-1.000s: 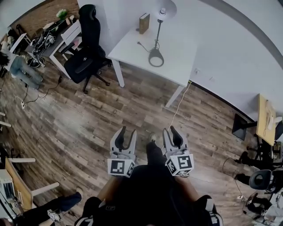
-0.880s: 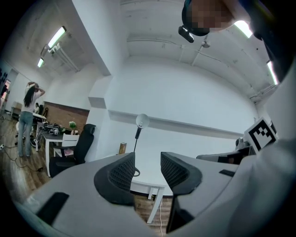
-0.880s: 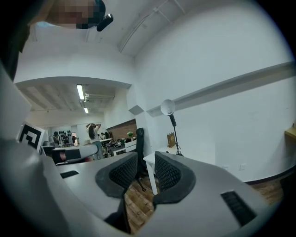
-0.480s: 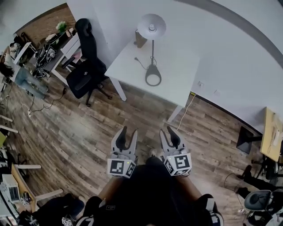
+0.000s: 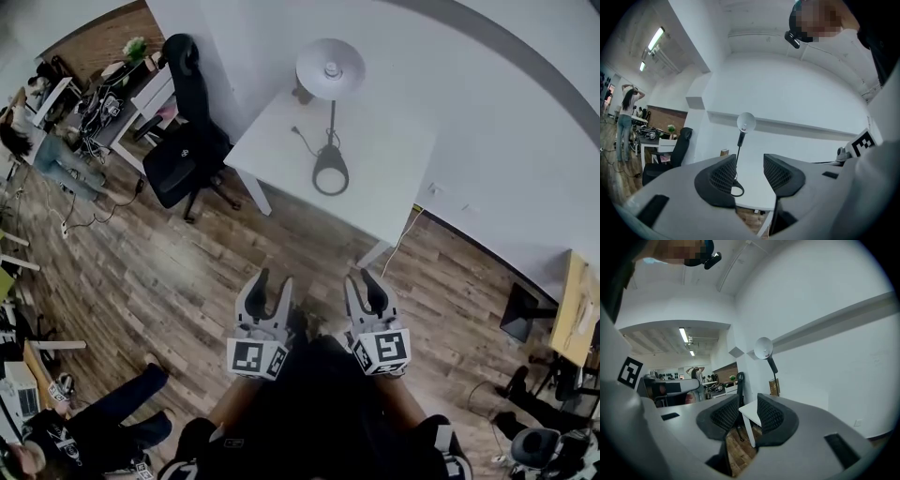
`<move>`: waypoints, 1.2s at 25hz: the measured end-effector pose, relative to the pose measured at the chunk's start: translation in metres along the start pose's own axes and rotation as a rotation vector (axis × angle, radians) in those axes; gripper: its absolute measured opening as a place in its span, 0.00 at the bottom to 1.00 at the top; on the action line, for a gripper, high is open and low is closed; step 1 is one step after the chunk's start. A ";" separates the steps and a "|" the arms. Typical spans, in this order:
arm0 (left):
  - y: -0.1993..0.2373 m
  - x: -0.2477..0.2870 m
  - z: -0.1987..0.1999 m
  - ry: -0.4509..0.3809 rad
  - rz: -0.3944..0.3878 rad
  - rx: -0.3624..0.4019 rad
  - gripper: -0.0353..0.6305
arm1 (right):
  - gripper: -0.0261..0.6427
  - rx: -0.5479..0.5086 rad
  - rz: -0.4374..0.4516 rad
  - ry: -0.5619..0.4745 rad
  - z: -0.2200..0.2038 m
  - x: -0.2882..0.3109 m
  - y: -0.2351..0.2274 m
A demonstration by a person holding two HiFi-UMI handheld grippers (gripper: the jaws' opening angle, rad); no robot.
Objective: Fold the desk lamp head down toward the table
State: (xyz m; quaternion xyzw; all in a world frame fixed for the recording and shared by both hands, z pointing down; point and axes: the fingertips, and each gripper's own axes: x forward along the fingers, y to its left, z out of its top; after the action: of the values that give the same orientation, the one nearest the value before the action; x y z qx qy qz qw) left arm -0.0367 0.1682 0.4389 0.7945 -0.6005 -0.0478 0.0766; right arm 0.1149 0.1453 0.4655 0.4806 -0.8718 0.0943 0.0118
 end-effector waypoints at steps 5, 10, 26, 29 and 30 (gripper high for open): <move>0.023 0.038 0.007 -0.009 -0.017 -0.004 0.33 | 0.25 0.008 -0.028 0.006 0.005 0.035 -0.008; 0.047 0.093 0.012 -0.007 -0.069 -0.013 0.34 | 0.25 -0.004 -0.063 0.016 0.013 0.085 -0.020; 0.125 0.241 0.047 -0.018 -0.256 0.031 0.37 | 0.25 0.024 -0.214 -0.058 0.065 0.227 -0.058; 0.125 0.261 0.054 -0.018 -0.269 0.004 0.37 | 0.25 0.030 -0.226 -0.067 0.074 0.239 -0.071; 0.123 0.267 0.057 -0.023 -0.271 -0.008 0.37 | 0.25 0.029 -0.225 -0.073 0.079 0.241 -0.076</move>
State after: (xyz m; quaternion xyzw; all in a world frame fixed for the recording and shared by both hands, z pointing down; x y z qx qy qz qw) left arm -0.0900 -0.1247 0.4092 0.8674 -0.4883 -0.0692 0.0655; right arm 0.0543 -0.1098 0.4268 0.5786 -0.8107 0.0876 -0.0166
